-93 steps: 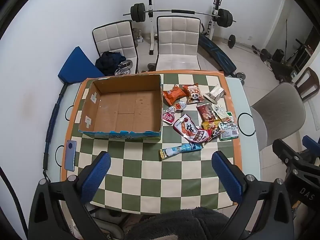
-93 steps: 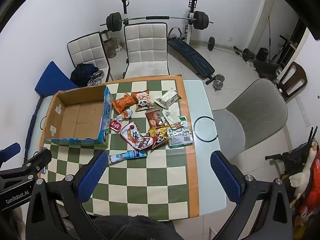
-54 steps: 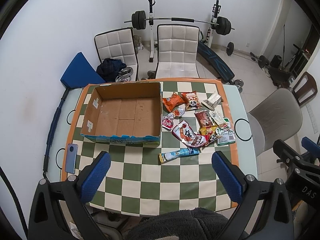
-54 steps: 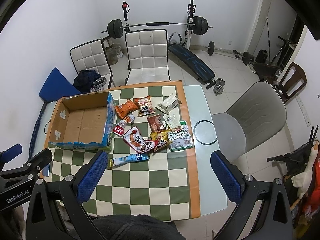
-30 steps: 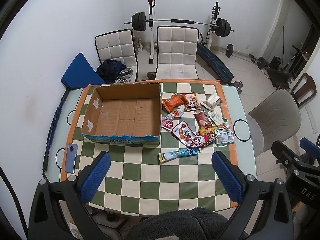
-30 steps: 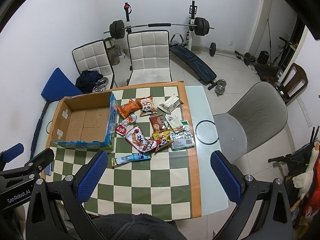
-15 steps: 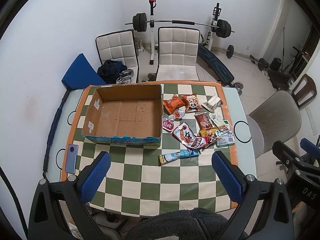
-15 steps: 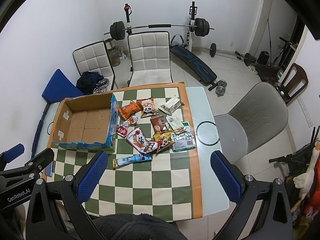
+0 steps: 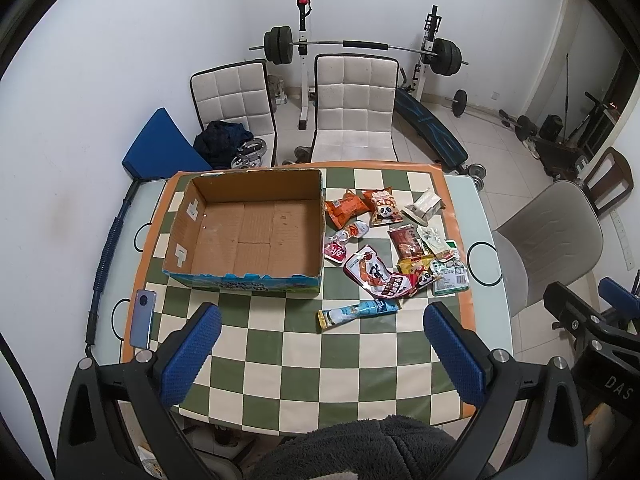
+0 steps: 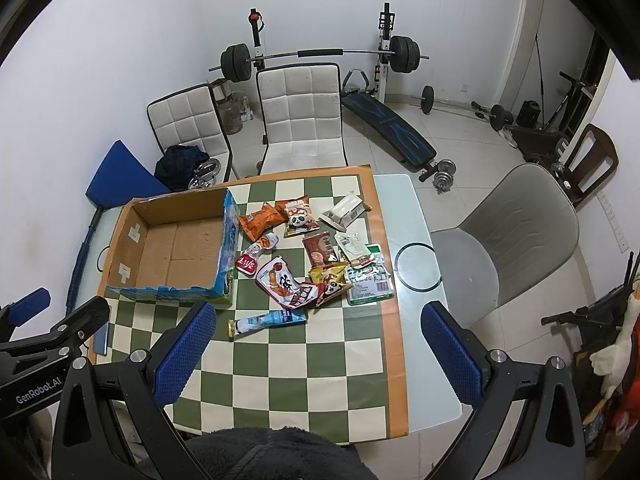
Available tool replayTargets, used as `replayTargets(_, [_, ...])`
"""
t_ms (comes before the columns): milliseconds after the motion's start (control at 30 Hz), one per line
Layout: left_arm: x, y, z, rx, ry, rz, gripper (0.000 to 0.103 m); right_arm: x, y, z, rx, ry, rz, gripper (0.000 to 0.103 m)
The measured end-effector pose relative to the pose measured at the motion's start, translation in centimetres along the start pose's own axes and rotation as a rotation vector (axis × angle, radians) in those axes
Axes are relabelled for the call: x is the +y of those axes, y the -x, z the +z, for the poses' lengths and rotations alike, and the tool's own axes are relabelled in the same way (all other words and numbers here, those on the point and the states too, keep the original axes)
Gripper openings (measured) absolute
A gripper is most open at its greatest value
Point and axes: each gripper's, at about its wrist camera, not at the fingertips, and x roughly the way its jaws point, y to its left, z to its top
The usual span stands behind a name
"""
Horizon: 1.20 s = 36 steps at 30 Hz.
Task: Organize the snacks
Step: 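Grasp the red-white spicy strip bag with the left gripper while the right grasps the green-white sauce pouch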
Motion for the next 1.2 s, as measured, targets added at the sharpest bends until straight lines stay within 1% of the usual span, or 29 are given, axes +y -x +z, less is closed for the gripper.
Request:
replayTargets(67, [-0.3, -0.1, 0.8, -0.003, -0.001, -0.003, 0.103, 0.2, -0.2, 0.3, 0.007, -0.012, 0.012, 0.103])
replayTargets(133, [-0.8, -1.1, 1.6, 0.007, -0.007, -0.003, 0.103, -0.2, -0.6, 0.7, 0.015, -0.037, 0.029, 0.103])
replayTargets(233, [-1.6, -4.1, 2.9, 0.041, -0.012, -0.017, 0.103, -2.3, -2.7, 1.7, 0.037, -0.1, 0.037, 0.103])
replayTargets(333, [-2.9, -8.3, 4.6, 0.094, -0.017, -0.039, 0.103, -5.6, -6.8, 2.3, 0.087, -0.141, 0.029, 0.103])
replayTargets(400, [-3.9, -11.8, 5.3, 0.144, -0.017, -0.055, 0.103, -7.8, -10.5, 2.5, 0.139, -0.157, 0.035, 0.103])
replayTargets(500, [-5.1, -17.7, 5.7, 0.274, 0.014, -0.094, 0.101, -9.8, -17.0, 3.0, 0.24, -0.164, 0.039, 0.103])
replayTargets(567, [-5.8, -21.9, 5.8, 0.371, 0.065, -0.135, 0.1, -11.0, -21.6, 3.1, 0.309, -0.16, 0.035, 0.103])
replayTargets(667, [-7.0, -28.4, 5.6, 0.524, 0.143, -0.176, 0.095, -13.5, -28.0, 2.7, 0.392, -0.169, 0.04, 0.103])
replayTargets(733, [-7.6, -32.3, 5.1, 0.601, 0.184, -0.183, 0.095, -14.7, -31.8, 2.6, 0.437, -0.183, 0.056, 0.103])
replayTargets(767, [-7.8, -33.8, 4.8, 0.631, 0.204, -0.183, 0.095, -15.8, -33.2, 2.2, 0.447, -0.187, 0.06, 0.103])
replayTargets(833, [-7.9, -37.6, 4.0, 0.701, 0.266, -0.182, 0.095, -16.7, -35.9, 2.2, 0.474, -0.191, 0.067, 0.103])
replayTargets(900, [-7.9, -40.4, 3.4, 0.758, 0.318, -0.179, 0.095, -17.2, -38.2, 2.0, 0.504, -0.197, 0.074, 0.103])
replayTargets(967, [-7.9, -42.5, 2.8, 0.789, 0.351, -0.163, 0.095, -17.5, -40.0, 1.9, 0.518, -0.199, 0.086, 0.103])
replayTargets(1067, [-8.2, -44.8, 2.1, 0.819, 0.371, -0.125, 0.095, -17.6, -41.7, 1.7, 0.533, -0.195, 0.103, 0.103])
replayTargets(1200, [-8.9, -46.9, 0.6, 0.876, 0.37, -0.078, 0.095, -17.4, -43.9, 1.4, 0.561, -0.186, 0.114, 0.103])
